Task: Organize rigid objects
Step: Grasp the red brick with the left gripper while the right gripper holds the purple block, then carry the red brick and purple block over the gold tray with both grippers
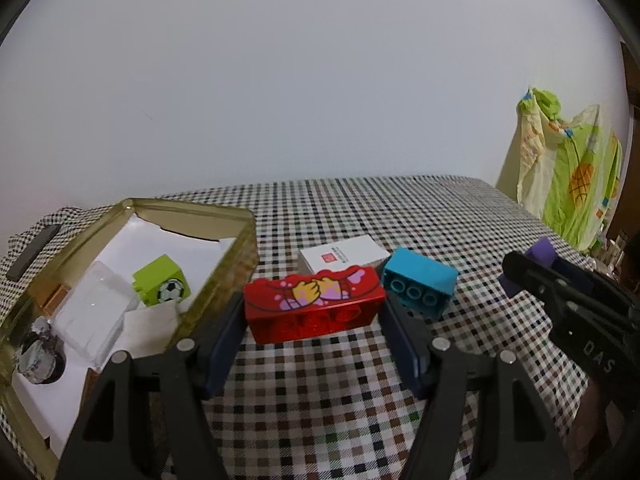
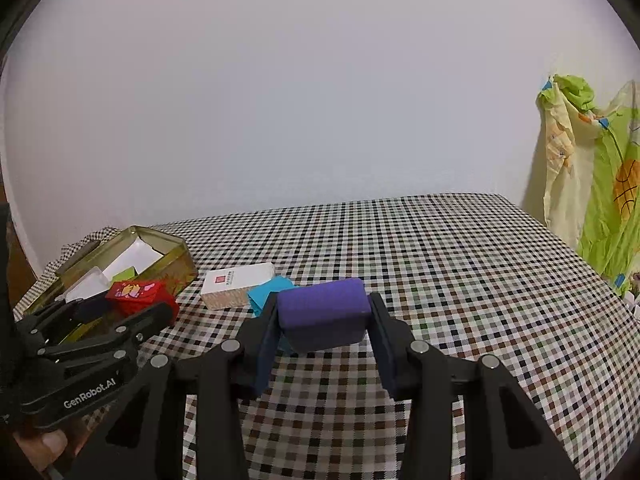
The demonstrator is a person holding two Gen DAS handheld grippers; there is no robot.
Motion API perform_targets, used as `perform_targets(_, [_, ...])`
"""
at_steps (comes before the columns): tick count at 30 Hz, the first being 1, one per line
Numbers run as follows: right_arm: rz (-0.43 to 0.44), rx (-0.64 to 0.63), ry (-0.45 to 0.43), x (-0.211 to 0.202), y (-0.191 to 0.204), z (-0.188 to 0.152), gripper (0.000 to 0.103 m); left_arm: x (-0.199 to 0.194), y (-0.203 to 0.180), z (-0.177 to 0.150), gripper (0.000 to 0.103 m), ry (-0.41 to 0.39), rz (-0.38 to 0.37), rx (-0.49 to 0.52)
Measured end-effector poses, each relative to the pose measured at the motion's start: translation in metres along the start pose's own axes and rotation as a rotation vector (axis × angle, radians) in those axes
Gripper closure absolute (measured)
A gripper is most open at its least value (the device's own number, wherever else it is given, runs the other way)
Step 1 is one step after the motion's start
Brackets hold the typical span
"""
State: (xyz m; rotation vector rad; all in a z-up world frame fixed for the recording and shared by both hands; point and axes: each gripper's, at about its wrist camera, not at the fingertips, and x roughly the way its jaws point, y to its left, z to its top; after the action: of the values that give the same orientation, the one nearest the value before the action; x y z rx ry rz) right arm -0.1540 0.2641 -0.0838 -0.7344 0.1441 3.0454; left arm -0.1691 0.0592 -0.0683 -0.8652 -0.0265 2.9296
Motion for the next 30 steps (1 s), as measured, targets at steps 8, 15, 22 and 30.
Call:
perform_targets(8, [0.02, -0.015, -0.028, -0.006, 0.018, -0.001, 0.058, -0.021, 0.008, -0.007, 0.036, -0.056, 0.023, -0.003])
perform_targets(15, [0.035, -0.027, -0.036, -0.009, 0.029, -0.002, 0.058, -0.032, 0.017, -0.011, 0.036, -0.085, 0.033, -0.02])
perform_targets(22, [0.048, -0.033, -0.043, -0.012, 0.037, -0.002, 0.058, -0.041, 0.02, -0.014, 0.036, -0.107, 0.044, -0.022])
perform_targets(30, [0.058, -0.032, -0.06, -0.018, 0.043, -0.004, 0.058, -0.049, 0.024, -0.017, 0.036, -0.124, 0.049, -0.031])
